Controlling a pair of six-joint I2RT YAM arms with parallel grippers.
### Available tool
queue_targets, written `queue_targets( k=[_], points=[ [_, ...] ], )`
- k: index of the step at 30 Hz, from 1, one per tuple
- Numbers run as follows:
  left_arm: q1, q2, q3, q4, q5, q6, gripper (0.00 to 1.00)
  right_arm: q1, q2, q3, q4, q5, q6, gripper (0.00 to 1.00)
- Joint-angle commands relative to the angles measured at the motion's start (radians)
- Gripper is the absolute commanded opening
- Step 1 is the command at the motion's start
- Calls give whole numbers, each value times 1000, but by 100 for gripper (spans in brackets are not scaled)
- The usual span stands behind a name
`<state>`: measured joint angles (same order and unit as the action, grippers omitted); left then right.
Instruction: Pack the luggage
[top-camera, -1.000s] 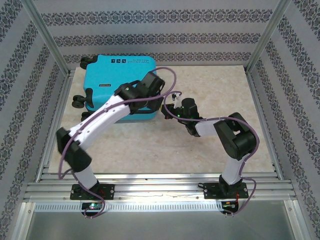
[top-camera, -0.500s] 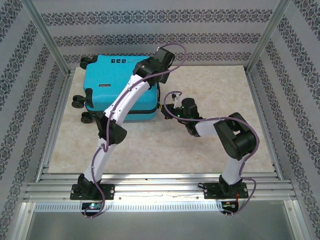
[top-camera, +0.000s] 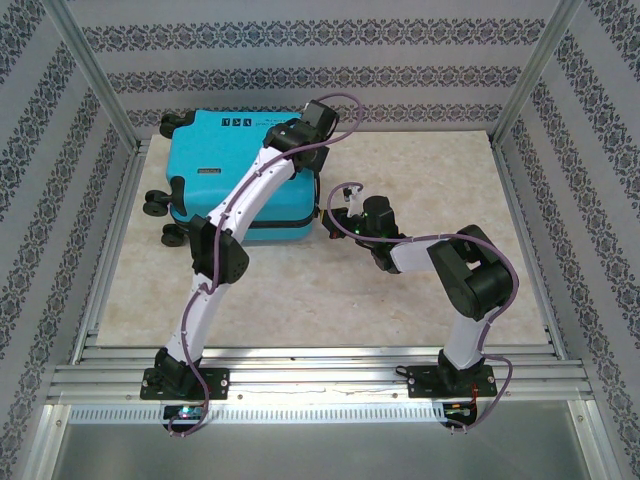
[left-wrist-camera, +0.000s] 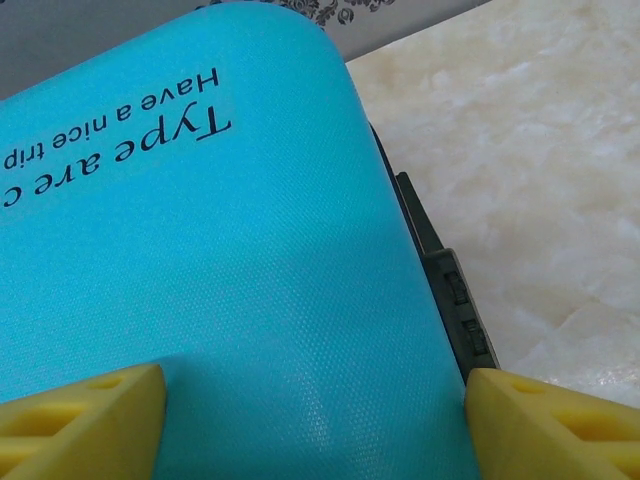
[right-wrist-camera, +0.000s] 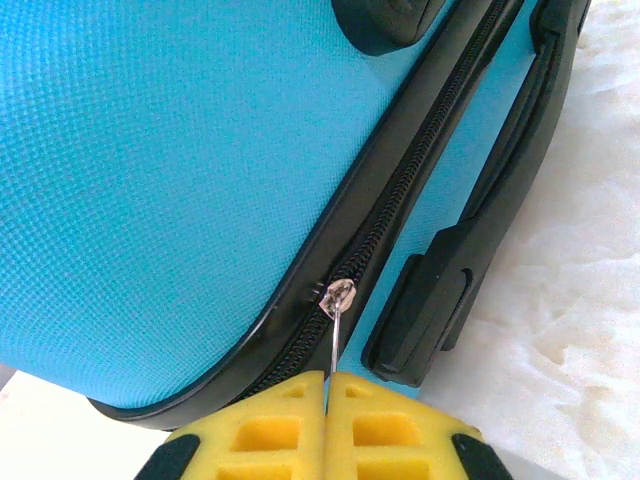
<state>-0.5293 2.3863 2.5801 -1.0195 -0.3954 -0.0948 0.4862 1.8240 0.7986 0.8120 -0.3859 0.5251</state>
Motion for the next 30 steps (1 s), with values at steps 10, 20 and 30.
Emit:
queue_targets(
  k=[10, 20, 30],
  points=[
    [-52, -180, -441, 93, 61, -64, 64, 48, -53, -3, 120, -64, -35, 0],
    [-65, -496, -1019, 278, 164, -167, 59, 127, -88, -66, 138, 6, -20, 0],
    [-65, -558, -1156, 328, 201, -218, 56, 126, 9, 73, 69, 164, -14, 0]
  ],
)
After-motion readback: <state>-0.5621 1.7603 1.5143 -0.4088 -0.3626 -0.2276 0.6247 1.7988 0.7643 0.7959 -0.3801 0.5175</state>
